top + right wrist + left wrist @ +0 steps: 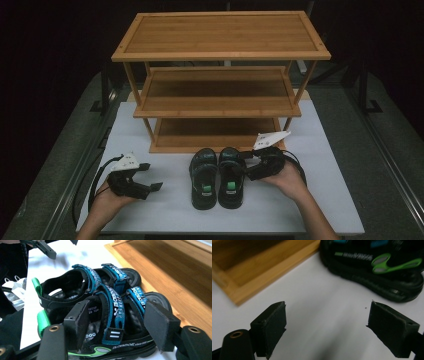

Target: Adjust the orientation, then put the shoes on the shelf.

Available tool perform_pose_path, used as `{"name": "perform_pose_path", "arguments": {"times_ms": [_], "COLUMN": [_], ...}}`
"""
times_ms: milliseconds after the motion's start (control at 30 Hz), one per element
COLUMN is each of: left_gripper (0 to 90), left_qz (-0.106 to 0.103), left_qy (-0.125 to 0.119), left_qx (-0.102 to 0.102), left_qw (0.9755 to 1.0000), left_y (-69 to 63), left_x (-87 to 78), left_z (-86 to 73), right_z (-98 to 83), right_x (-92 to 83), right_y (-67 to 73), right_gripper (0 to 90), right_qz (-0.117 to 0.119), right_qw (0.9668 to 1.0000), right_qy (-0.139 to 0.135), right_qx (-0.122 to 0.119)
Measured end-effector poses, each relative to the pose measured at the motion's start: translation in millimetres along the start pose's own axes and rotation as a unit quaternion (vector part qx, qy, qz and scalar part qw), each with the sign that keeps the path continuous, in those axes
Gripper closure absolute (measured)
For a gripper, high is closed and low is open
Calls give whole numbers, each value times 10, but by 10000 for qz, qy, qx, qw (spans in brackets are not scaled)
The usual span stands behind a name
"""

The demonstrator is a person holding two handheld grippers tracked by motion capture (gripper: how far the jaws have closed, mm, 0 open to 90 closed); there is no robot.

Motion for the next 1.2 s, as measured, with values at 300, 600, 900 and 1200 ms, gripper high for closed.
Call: {"name": "perform_pose_path", "arguments": {"times_ms": [300,600,900,1200], "left_gripper": [207,233,261,348], "left_qz": [-481,-888,-1142,-1302], "left_qy": [-3,53,145,126], "left_qx": [380,650,800,837], "left_qw": [9981,9939,9901,9879], "left_y": [-119,-224,-348,-423], "left_x": [153,371,535,612], "left_z": [450,779,830,854], "right_z": [42,15,-9,-10], "right_x": [-70,-97,-104,-43], "right_y": [0,-6,-10,35], "right_gripper": [364,364,364,384], "right_qz": [-35,-83,-52,40], "right_qw": [9998,9996,9996,9996], "right_qy": [-117,-100,-114,-85], "right_qx": [174,231,268,257]}}
Point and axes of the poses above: each handheld gripper's, and its own axes: x roughly forward along the jaws, z roughly out of its top, y roughly to its left, the point moved 6 cm from there along x, roughly forward along the jaws, and after that the axes turned 3 degrees about -y, right-handed, at the moved point
